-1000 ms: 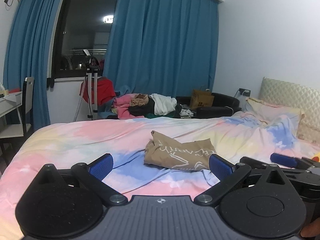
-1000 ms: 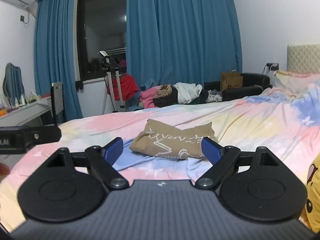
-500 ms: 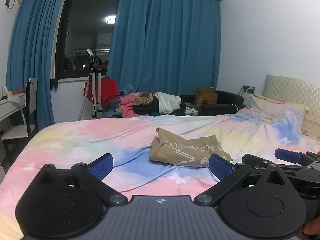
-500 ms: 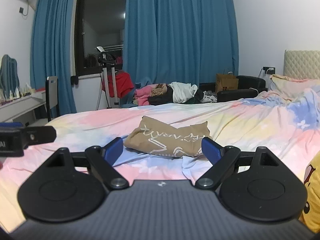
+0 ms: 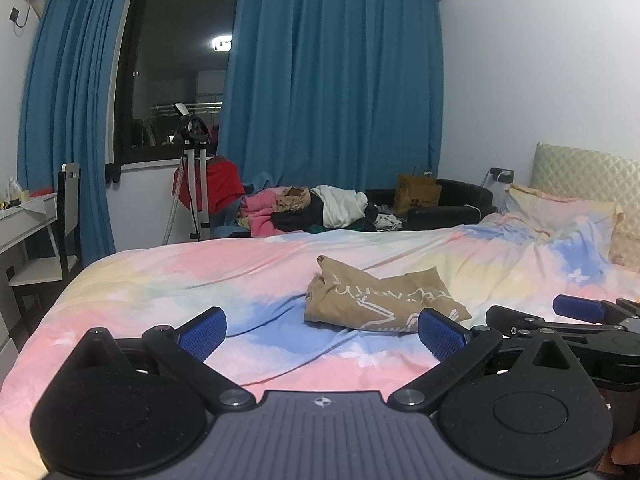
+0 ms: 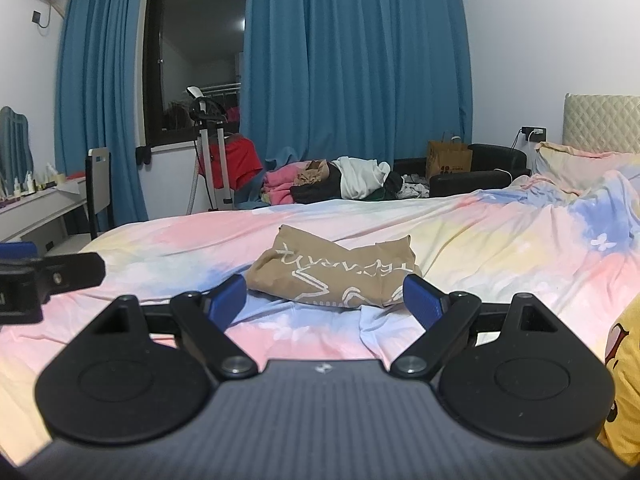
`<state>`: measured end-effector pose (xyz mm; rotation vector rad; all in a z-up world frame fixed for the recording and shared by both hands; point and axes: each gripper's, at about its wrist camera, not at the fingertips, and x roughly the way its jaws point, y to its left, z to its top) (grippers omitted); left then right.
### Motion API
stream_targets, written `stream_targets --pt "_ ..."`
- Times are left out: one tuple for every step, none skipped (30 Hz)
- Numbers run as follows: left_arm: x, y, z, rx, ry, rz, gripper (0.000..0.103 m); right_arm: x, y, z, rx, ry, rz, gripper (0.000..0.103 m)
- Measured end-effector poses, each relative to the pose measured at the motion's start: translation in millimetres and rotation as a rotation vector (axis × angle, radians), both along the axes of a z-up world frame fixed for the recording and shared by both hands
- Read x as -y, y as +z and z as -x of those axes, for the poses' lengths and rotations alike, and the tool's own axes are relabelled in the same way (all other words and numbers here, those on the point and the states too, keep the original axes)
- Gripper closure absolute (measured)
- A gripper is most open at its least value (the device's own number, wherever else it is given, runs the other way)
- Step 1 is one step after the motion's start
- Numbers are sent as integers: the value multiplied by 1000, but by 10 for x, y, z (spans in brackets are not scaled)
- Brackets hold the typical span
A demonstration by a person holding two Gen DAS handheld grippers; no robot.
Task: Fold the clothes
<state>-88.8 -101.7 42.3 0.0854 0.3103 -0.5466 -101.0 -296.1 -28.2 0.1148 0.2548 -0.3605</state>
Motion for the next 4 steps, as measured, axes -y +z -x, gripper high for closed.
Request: stream_targets --pt "1 -3 -2 -2 -1 0 0 0 -1 -1 -1 0 0 16" --pt "1 -4 -3 -2 -1 0 0 0 -1 -2 -2 0 -1 16" --pt "1 -5 -5 -3 -1 0 0 1 -2 -3 -2 0 -1 16" --pt "0 -6 -6 -4 -1 -1 0 4 -2 -4 -3 0 -2 16"
